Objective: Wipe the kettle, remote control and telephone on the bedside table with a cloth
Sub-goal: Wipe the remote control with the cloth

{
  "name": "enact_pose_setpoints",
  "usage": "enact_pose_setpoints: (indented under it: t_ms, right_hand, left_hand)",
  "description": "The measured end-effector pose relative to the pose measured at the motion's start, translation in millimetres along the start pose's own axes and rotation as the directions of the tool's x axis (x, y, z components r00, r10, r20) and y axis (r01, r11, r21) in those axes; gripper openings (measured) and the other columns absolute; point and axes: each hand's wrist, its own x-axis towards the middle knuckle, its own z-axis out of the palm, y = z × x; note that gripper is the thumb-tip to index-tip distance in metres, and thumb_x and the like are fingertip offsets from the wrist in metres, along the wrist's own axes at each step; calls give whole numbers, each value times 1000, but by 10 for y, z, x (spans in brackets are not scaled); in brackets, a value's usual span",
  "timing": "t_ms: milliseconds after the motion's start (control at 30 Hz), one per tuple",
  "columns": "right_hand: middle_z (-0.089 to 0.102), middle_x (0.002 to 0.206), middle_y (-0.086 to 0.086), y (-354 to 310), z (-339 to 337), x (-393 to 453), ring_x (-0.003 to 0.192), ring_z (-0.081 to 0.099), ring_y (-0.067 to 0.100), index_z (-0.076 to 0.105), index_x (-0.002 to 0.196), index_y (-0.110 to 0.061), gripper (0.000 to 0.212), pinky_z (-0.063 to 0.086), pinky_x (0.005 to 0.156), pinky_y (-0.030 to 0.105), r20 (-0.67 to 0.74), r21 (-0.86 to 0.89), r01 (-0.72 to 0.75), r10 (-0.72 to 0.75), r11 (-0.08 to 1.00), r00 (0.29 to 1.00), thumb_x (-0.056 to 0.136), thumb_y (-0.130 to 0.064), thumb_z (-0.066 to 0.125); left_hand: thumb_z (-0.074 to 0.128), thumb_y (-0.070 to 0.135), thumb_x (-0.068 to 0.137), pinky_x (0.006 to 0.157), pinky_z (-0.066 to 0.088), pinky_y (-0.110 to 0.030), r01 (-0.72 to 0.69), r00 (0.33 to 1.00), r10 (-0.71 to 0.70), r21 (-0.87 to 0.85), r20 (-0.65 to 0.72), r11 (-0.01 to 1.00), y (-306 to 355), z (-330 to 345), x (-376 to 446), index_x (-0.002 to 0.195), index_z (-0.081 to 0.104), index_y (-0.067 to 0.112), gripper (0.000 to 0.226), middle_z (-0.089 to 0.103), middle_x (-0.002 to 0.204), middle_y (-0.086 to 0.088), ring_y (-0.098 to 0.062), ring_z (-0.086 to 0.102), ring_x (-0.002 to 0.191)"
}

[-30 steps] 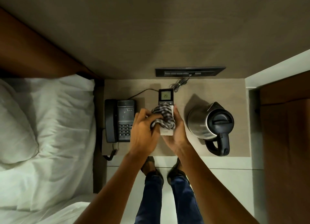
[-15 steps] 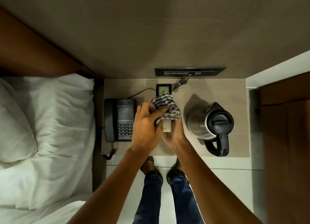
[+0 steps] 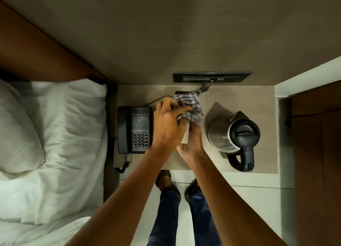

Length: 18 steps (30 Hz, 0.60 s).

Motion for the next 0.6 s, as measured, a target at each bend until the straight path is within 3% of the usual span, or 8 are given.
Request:
enact_pose_setpoints:
  t_ms: [100, 200, 267, 333, 400, 500, 600]
  right_hand:
    - [72, 120, 16, -5, -36, -6, 110, 70, 26, 71, 123, -7, 49, 56, 100, 35, -21, 34, -37, 37, 999, 999, 100, -46, 51]
    - [73, 105, 15, -50, 20, 52, 94, 73, 25, 71, 120, -5, 64, 64, 83, 35, -45, 8, -125, 125, 992, 991, 105, -62, 44]
    - [75, 97, 14, -71, 25, 95, 87, 77, 24, 71, 119, -6, 66, 67, 77, 35, -59, 3, -116, 116, 993, 992, 106, -64, 45]
    - [75, 103, 14, -53, 19, 89, 90, 76, 24, 72, 121, -7, 60, 66, 79, 34, -51, 36, -102, 104, 994, 993, 107, -60, 48]
    - [73, 110, 13, -38, 27, 78, 94, 73, 23, 72, 123, -10, 52, 62, 78, 31, -30, 27, -54, 55, 998, 998, 110, -54, 46]
    - [79, 110, 9, -16, 46, 69, 95, 77, 19, 70, 128, -13, 45, 60, 77, 27, 48, 23, 16, -17, 1000, 999, 115, -43, 39]
    - [78, 116, 10, -22, 28, 69, 102, 77, 20, 71, 129, -13, 42, 61, 85, 28, 41, 38, 15, -16, 999, 999, 111, -41, 46]
  left_hand:
    - [55, 19, 84, 100, 49, -46, 39, 999, -39, -70, -6, 997, -164, 49, -320, 114, 74, 25, 36, 54, 122, 6, -14, 43, 116]
    - [52, 17, 85, 91, 53, -46, 69, 996, -75, -136, -45, 988, -272, -10, -554, 95, 71, 31, 26, 44, 105, 25, -8, 45, 103]
    - [49, 19, 85, 85, 53, -44, 60, 996, -70, -161, -54, 985, -195, -110, -548, 89, 63, 45, 30, 42, 96, 26, -11, 49, 100]
    - [47, 22, 84, 79, 54, -38, 89, 987, -118, -239, -112, 967, -68, -207, -386, 85, 56, 57, 36, 45, 90, 24, -18, 53, 97]
    - [46, 24, 84, 79, 52, -33, 91, 962, -157, -283, -223, 955, 28, -206, -119, 80, 56, 50, 28, 46, 91, 20, -19, 51, 96]
    - [53, 10, 88, 88, 42, -18, 104, 947, -155, -186, -283, 977, 117, -85, 241, 98, 76, 29, 31, 51, 109, 11, -14, 43, 104]
    - [60, 6, 89, 96, 42, -22, 84, 986, -93, -70, -136, 994, 63, 33, 280, 115, 77, 21, 35, 54, 123, 0, -11, 36, 111]
